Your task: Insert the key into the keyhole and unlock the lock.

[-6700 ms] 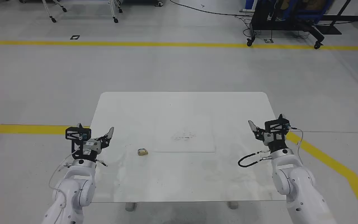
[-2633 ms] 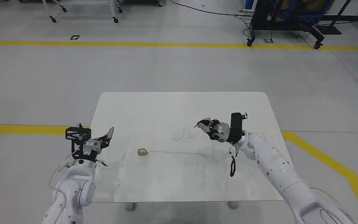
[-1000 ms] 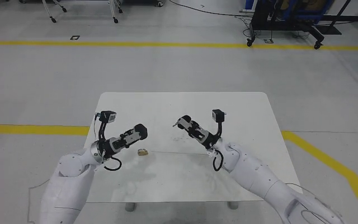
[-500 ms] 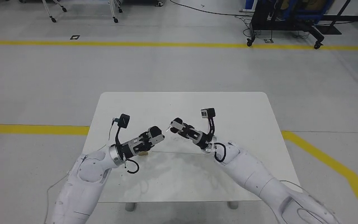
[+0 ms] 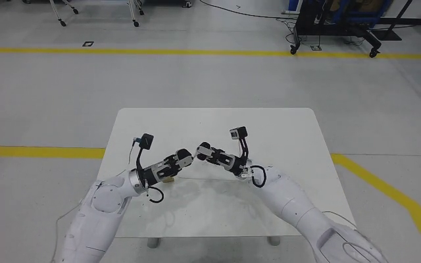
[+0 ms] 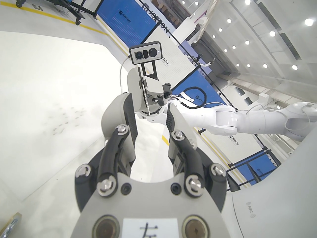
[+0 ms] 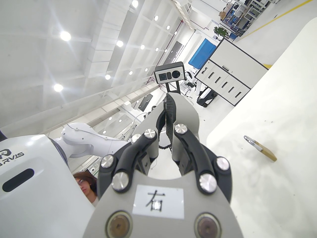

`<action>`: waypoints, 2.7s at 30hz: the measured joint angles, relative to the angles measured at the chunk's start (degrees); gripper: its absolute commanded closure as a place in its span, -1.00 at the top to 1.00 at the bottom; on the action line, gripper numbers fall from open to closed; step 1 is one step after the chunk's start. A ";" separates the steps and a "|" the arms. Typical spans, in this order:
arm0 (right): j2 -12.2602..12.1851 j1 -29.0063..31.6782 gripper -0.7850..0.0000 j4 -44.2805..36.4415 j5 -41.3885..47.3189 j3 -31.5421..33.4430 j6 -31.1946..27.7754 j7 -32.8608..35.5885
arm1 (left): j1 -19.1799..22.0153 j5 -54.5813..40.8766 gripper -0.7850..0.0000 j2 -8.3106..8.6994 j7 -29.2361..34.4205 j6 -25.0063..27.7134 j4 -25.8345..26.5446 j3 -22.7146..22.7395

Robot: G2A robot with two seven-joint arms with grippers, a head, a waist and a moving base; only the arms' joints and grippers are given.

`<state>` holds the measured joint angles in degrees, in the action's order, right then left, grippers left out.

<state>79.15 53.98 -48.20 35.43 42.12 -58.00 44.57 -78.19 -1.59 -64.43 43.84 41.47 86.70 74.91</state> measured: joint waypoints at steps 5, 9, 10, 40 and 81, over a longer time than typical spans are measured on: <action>1.74 0.07 -1.00 1.19 -1.07 1.48 0.00 1.75 | 0.72 0.21 -0.55 0.13 0.32 -1.83 -0.57 -0.65; 2.89 -0.31 -1.00 2.37 -2.85 1.99 0.00 1.71 | 1.08 0.51 -1.00 0.21 0.03 -2.51 -0.88 -1.02; 3.20 -0.37 -1.00 2.67 -3.26 2.13 0.00 1.71 | 1.16 0.57 -1.00 0.23 -0.10 -3.03 -0.99 -1.09; 5.22 0.22 1.00 5.21 -7.66 6.91 0.00 1.71 | 1.76 -0.04 -1.00 1.12 -2.29 -5.44 -1.38 -0.73; -5.08 11.95 0.20 -21.25 -23.55 20.65 24.21 17.87 | 3.20 0.71 -1.00 2.95 14.92 -10.28 -0.31 -3.07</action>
<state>74.07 65.93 -69.45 11.88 62.77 -33.79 62.45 -75.00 -0.88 -61.48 58.76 31.19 86.39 71.84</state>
